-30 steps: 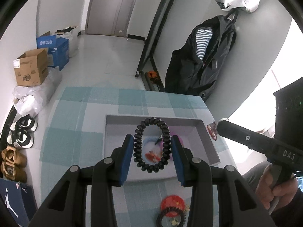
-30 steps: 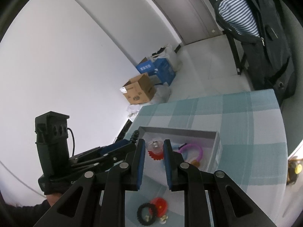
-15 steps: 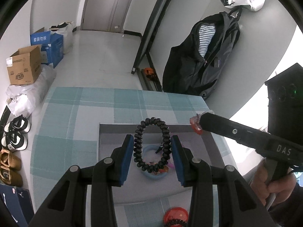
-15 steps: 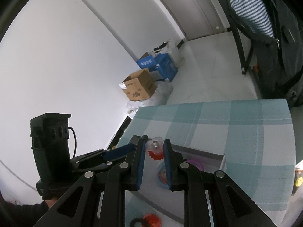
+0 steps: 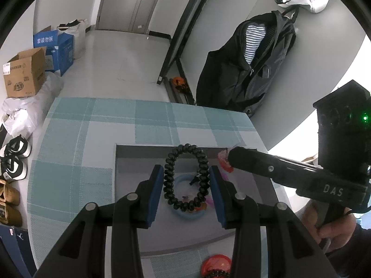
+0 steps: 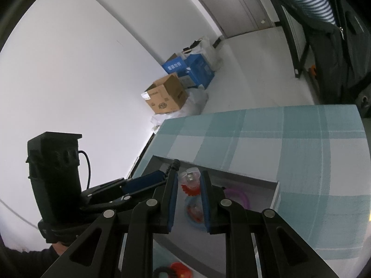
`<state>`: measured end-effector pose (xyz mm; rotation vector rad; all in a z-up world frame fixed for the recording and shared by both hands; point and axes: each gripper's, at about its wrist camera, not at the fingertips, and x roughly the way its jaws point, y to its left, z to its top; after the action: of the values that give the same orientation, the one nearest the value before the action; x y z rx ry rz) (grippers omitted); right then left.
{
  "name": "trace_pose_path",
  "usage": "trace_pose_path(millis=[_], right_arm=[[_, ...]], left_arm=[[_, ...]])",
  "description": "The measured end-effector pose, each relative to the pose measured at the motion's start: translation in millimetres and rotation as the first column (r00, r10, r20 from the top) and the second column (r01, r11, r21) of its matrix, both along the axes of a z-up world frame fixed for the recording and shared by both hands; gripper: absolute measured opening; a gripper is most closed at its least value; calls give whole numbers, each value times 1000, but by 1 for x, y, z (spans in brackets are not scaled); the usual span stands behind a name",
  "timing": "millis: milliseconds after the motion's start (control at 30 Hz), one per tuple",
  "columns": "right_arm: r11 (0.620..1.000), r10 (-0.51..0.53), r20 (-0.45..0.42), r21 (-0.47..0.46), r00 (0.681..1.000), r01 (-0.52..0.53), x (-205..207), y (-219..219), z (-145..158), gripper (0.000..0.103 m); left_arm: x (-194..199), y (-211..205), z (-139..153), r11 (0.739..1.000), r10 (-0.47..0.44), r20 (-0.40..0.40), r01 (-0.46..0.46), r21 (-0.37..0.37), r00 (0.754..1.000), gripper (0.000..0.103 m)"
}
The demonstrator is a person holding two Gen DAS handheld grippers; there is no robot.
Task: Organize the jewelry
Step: 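Lift the black bead bracelet with the left gripper while the right gripper carries the red charm over the box, then open both grippers over the grey box to drop bracelet and charm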
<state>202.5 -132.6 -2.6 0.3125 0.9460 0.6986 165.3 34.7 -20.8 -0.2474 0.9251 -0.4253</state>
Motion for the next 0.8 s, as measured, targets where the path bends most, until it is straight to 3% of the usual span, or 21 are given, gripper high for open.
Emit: trace_pose_path(millis=[200, 400, 567, 700, 800], right_arm=[[1000, 4, 6, -11, 1000, -4, -1, 3, -1, 18], [1000, -4, 12, -18, 1000, 4, -2, 3, -1, 21], [999, -14, 27, -28, 1000, 15, -6, 1, 2, 22], [998, -50, 19, -23, 999, 51, -6, -7, 3, 36], [998, -68, 23, -11, 997, 69, -8, -14, 6, 37]], left_arm=[[1, -4, -5, 1000, -23, -32, 22, -6, 999, 34], [-1, -2, -3, 1000, -13, -11, 13, -23, 1000, 35], [0, 2, -3, 999, 4, -27, -5, -43, 1000, 46], [-5, 1, 0, 999, 14, -6, -14, -38, 1000, 57], [-8, 0, 2, 1000, 21, 11, -20, -23, 1000, 59]])
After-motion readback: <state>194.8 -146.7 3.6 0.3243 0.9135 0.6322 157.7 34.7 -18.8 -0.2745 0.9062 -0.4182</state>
